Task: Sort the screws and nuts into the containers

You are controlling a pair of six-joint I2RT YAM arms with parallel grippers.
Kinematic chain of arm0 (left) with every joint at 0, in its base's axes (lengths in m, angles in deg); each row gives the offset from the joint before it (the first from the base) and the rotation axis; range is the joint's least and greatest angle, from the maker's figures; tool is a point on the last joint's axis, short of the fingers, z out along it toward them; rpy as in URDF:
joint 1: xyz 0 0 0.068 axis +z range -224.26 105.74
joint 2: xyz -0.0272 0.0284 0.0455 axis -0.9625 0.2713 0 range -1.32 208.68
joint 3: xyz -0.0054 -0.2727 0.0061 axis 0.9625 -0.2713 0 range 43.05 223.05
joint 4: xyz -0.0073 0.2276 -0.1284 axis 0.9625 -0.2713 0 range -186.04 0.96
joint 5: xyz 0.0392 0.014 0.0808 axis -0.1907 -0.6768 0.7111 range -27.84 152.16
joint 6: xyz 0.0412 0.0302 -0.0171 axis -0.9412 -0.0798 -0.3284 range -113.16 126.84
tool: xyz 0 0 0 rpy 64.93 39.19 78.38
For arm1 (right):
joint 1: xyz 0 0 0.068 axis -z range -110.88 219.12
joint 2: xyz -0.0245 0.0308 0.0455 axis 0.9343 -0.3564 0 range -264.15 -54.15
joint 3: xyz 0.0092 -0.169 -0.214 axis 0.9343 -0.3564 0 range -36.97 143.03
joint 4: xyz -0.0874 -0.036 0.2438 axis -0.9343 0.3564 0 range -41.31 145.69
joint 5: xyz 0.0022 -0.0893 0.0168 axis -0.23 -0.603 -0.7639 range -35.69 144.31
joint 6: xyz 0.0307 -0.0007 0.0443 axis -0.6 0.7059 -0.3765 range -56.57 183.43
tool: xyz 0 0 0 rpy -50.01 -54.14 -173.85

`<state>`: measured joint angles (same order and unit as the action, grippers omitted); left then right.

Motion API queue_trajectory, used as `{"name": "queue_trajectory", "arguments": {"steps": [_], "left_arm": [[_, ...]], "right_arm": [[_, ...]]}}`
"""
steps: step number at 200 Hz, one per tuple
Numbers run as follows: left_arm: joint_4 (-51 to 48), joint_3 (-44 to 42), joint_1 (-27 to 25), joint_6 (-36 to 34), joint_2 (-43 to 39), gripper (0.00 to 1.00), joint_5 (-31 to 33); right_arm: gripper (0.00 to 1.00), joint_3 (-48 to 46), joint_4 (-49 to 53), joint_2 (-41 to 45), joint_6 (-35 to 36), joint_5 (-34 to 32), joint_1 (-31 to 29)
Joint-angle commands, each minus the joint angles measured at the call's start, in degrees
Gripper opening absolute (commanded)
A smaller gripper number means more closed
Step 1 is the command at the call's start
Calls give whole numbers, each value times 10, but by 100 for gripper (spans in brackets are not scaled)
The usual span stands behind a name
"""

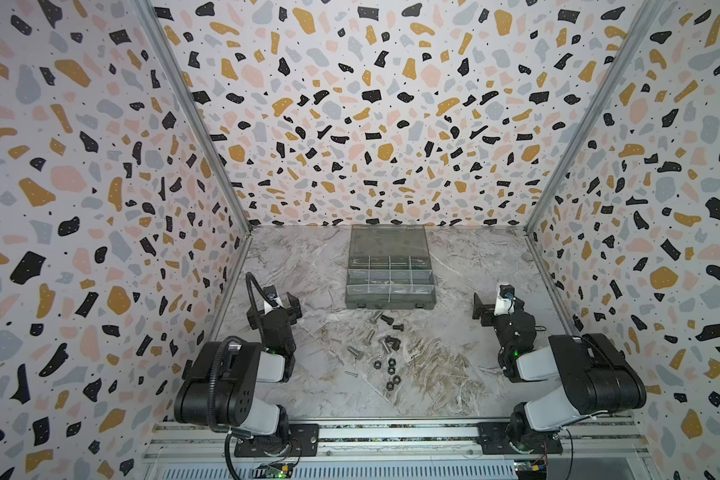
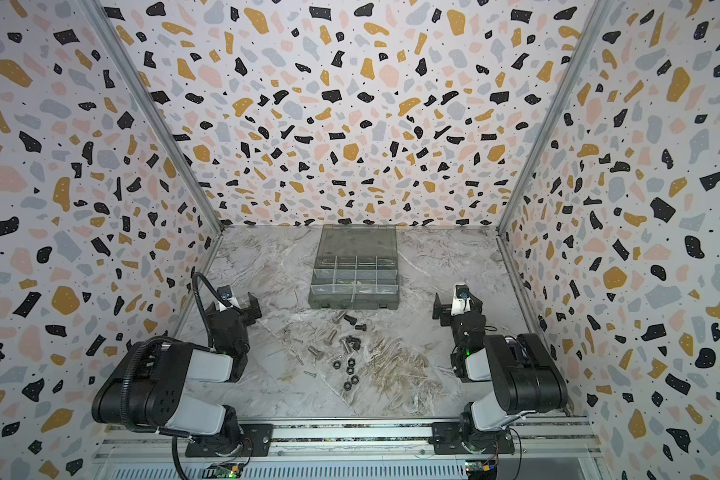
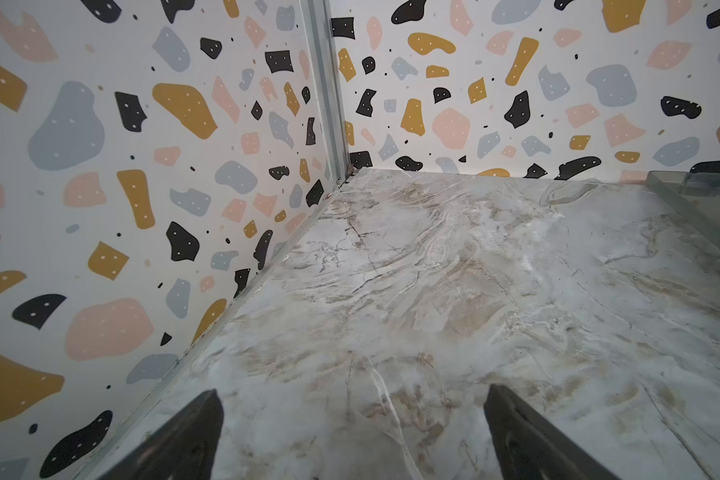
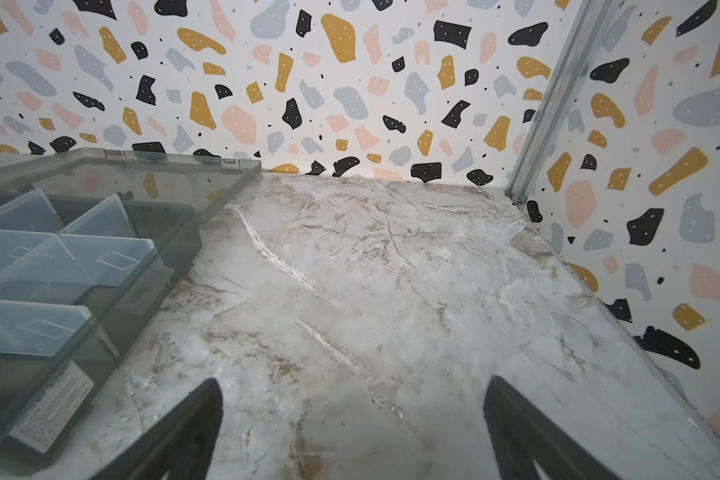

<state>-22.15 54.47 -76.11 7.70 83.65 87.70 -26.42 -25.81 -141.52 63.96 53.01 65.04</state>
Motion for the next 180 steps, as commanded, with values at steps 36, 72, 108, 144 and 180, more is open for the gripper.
{"name": "queue_trajectory", "arguments": {"steps": [36, 72, 108, 144, 180], "left_arm": [[20, 14, 5, 5, -5, 100, -6], [21, 13, 5, 5, -6, 100, -6], [21, 13, 5, 5, -6, 100, -6], [18, 17, 5, 5, -3, 100, -7], [21, 15, 5, 5, -5, 100, -7]], "right_arm": [[99, 5, -6, 8, 0, 5, 2], [99, 5, -5, 8, -2, 8, 2], [99, 7, -4, 7, -2, 8, 3], [99, 9, 3, 8, 2, -4, -4], [99, 8, 9, 12, 2, -3, -4]]}}
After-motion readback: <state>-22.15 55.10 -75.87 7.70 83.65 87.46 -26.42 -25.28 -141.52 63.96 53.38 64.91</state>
